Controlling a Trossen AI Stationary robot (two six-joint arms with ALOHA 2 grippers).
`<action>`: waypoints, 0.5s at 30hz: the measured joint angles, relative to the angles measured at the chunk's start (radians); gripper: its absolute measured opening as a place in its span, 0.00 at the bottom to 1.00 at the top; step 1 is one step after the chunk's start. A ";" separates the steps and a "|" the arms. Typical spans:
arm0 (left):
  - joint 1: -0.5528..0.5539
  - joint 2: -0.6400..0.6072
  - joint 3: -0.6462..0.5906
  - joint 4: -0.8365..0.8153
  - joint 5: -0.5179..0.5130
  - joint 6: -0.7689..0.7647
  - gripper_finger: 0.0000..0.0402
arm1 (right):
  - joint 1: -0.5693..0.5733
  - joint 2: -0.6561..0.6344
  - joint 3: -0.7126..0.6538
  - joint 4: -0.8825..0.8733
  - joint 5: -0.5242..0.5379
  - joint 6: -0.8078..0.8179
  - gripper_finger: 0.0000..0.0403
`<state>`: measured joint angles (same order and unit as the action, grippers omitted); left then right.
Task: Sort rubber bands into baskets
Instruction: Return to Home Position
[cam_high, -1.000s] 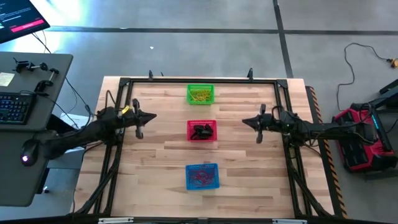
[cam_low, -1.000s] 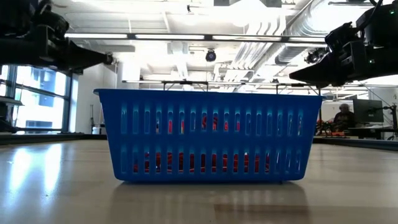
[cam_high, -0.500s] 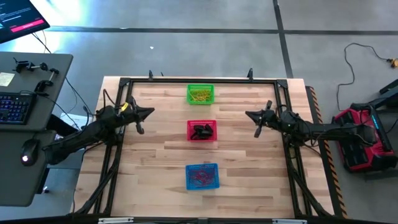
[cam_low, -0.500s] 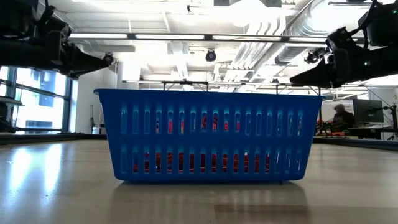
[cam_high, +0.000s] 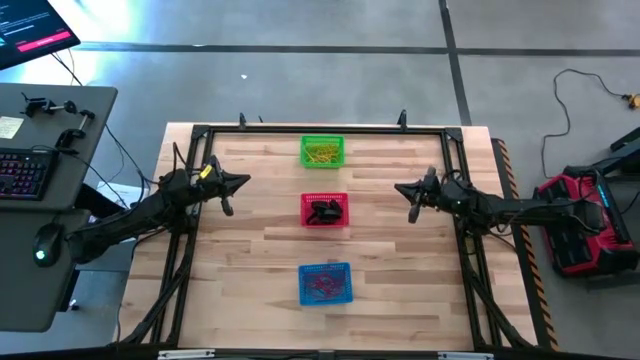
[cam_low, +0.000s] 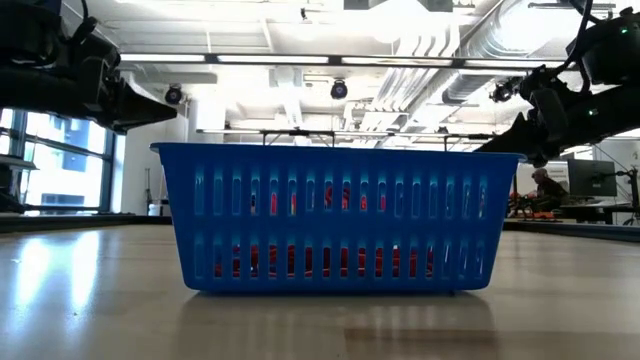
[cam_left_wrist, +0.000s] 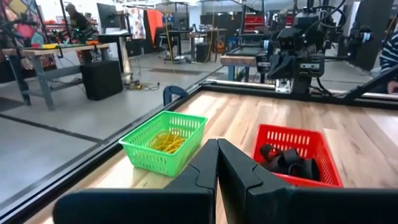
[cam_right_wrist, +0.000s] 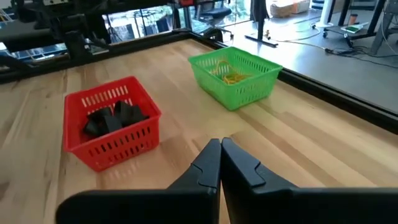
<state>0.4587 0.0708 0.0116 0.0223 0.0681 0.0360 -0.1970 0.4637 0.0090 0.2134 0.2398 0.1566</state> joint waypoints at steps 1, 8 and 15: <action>0.000 0.000 0.000 0.001 0.000 0.000 0.00 | 0.000 0.000 0.000 -0.004 -0.001 0.000 0.00; 0.000 0.000 0.000 0.001 0.000 0.001 0.00 | 0.000 0.000 0.000 -0.008 -0.005 0.000 0.00; 0.000 0.000 0.000 0.001 0.000 0.001 0.00 | 0.000 0.000 0.000 -0.008 -0.007 0.000 0.00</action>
<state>0.4583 0.0704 0.0116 0.0235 0.0677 0.0368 -0.1970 0.4641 0.0090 0.2050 0.2329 0.1570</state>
